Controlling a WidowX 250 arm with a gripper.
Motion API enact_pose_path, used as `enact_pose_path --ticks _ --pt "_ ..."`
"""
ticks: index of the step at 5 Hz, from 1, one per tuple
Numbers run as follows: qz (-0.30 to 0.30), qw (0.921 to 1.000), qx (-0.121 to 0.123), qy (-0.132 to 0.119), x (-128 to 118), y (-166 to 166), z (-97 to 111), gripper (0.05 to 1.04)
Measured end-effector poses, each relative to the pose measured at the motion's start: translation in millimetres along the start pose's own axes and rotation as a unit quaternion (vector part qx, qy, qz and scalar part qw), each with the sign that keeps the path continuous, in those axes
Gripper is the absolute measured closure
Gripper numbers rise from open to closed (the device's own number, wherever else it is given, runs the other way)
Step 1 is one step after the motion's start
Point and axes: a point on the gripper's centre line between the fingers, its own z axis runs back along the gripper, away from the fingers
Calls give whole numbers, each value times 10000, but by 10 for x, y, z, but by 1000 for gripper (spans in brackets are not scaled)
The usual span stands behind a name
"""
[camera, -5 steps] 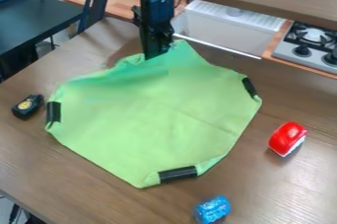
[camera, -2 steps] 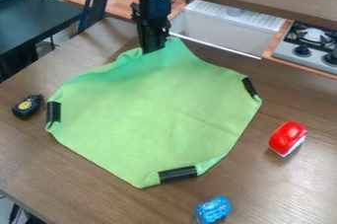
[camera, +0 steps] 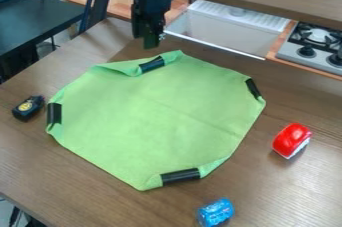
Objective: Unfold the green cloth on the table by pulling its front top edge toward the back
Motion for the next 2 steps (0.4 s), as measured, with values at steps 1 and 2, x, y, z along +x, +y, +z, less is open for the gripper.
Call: enact_pose_path --ticks 1,2 --pt "-439 9986 208 200 41 -62 2 91" --pt "-607 9980 -196 -19 -69 -268 34 84"
